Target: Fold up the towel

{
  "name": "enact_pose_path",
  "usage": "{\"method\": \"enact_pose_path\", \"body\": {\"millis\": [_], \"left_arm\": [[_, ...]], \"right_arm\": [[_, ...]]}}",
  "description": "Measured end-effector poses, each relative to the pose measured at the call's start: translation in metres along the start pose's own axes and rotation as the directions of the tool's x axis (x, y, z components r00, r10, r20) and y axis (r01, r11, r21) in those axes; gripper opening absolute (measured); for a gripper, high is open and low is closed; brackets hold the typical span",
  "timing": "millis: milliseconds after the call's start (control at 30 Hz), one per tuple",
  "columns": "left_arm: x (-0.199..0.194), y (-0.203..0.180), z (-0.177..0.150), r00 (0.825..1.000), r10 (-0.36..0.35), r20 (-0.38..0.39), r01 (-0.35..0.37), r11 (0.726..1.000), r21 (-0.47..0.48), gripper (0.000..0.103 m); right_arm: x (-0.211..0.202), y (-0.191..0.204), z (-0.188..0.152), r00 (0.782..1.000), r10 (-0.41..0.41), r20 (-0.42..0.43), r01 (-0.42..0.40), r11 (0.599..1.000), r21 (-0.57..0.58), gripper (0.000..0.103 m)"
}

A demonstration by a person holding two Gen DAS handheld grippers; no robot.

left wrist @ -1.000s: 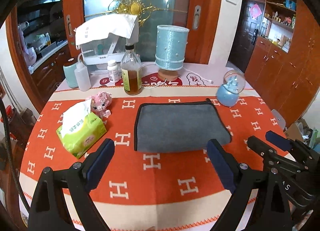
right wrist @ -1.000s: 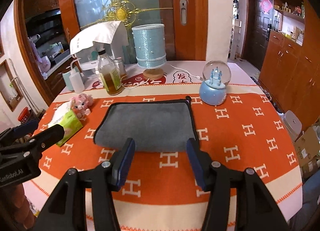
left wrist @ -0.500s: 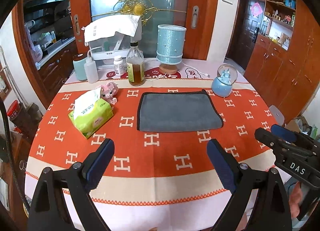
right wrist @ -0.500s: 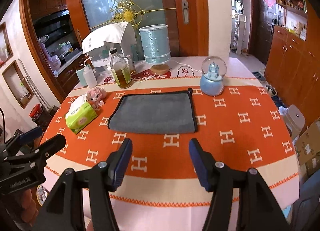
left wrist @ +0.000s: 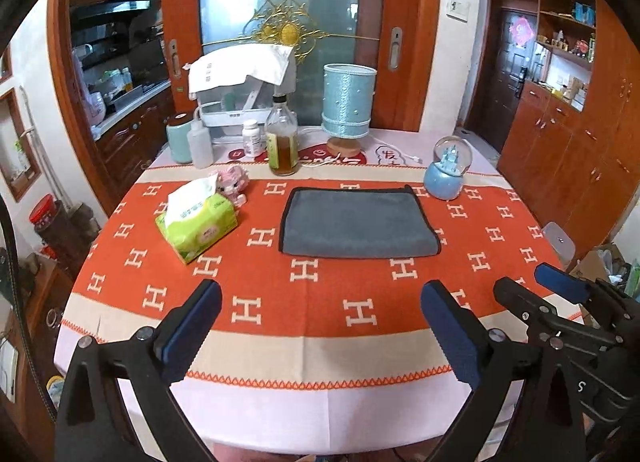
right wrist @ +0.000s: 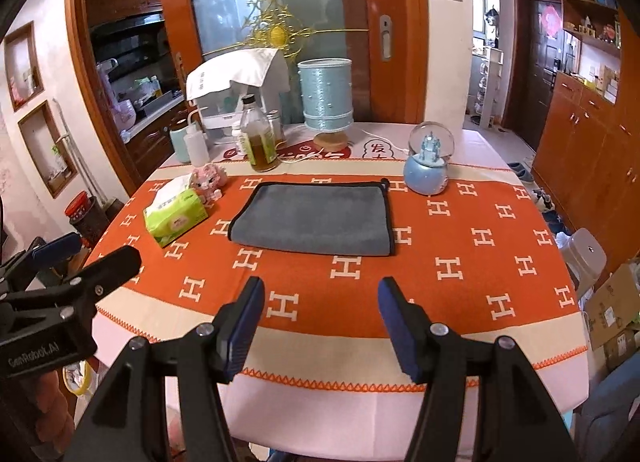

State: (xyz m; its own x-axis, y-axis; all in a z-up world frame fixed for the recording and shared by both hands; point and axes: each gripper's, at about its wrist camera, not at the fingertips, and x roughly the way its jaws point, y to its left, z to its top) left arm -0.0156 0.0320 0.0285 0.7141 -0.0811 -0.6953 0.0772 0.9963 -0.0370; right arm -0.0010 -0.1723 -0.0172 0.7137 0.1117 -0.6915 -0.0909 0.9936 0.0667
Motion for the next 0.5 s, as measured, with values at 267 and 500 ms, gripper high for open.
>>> {"method": "enact_pose_path", "body": {"millis": [267, 500], "left_arm": [[0.006, -0.005, -0.017, 0.998, 0.032, -0.051, -0.032, 0.999, -0.010, 0.102], [0.010, -0.010, -0.020, 0.999, 0.028, -0.046, -0.028, 1.000, 0.000, 0.102]], "right_arm": [[0.005, 0.003, -0.011, 1.000, -0.009, -0.001, 0.009, 1.000, 0.014, 0.059], [0.009, 0.000, -0.018, 0.999, -0.039, -0.021, 0.040, 0.999, 0.031, 0.059]]}}
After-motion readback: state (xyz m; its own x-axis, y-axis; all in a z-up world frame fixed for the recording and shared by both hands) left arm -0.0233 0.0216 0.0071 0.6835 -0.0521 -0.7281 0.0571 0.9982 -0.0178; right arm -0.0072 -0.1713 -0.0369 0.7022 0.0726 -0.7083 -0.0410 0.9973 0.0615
